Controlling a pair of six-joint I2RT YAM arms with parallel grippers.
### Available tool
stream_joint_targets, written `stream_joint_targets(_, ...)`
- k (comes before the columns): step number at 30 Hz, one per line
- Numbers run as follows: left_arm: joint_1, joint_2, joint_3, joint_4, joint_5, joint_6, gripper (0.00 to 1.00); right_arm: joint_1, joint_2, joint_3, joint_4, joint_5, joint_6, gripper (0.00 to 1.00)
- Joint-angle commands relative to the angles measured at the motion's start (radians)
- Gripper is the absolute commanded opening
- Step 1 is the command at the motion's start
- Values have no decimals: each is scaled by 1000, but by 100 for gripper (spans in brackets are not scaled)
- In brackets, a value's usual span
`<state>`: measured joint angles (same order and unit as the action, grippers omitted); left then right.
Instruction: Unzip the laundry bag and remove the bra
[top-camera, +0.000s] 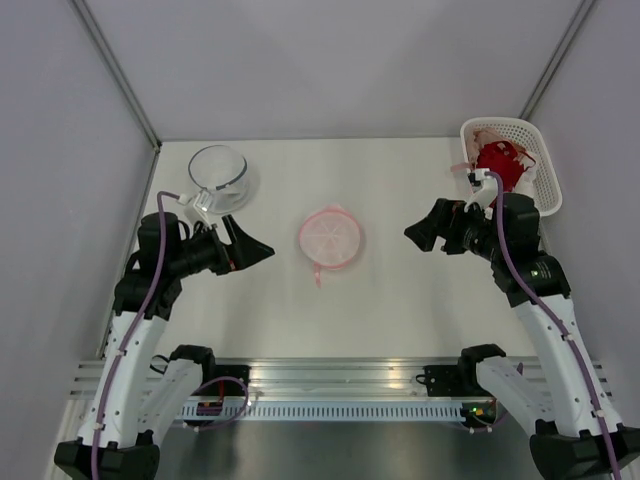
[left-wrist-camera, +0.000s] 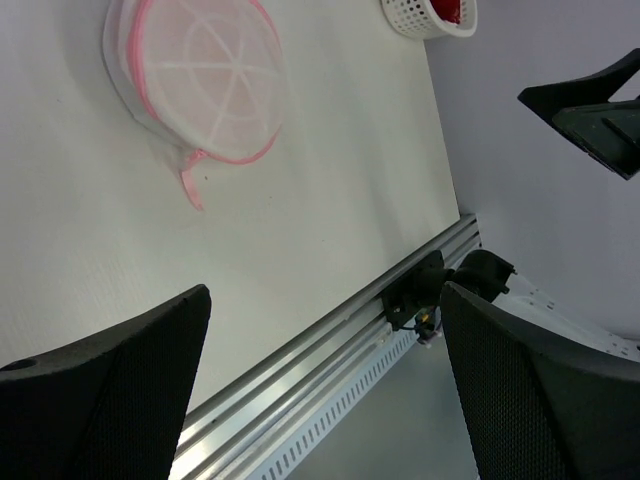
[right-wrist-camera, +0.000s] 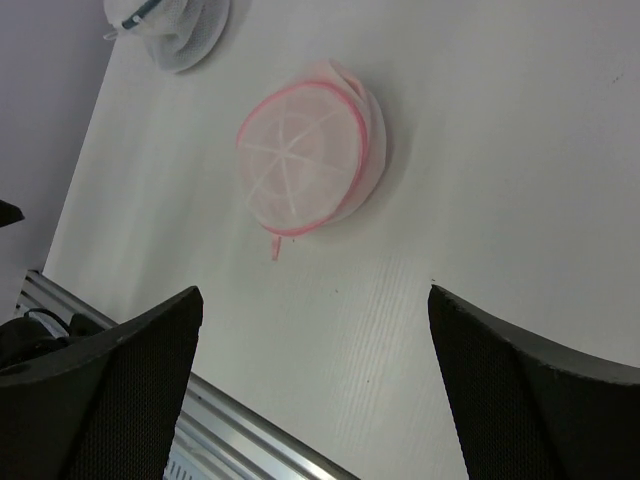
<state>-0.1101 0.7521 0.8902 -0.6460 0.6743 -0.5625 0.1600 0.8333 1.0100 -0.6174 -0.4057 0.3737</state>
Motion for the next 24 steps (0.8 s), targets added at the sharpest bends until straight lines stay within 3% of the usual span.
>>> stream_joint_targets(1, -2, 27, -23, 42, 7, 76, 100, 3, 24, -39, 30, -30, 13, 98)
stream_joint_targets(6, -2, 145, -82, 94, 96, 118, 100, 10, 78, -44, -31, 116, 10, 98)
stream_joint_targets(9, -7, 190, -117, 241, 140, 75, 100, 30, 110, -50, -21, 94, 25, 98)
stream_joint_targets(15, -28, 330, -91, 514, 64, -26, 100, 174, 144, -134, 90, 122, 117, 98)
stream_joint_targets(19, -54, 487, -36, 569, 24, -17, 100, 265, 121, -197, 229, 93, 197, 98)
stream_joint_targets(24, -94, 656, 7, 526, -74, 42, 99, 294, 112, -223, 265, 96, 226, 98)
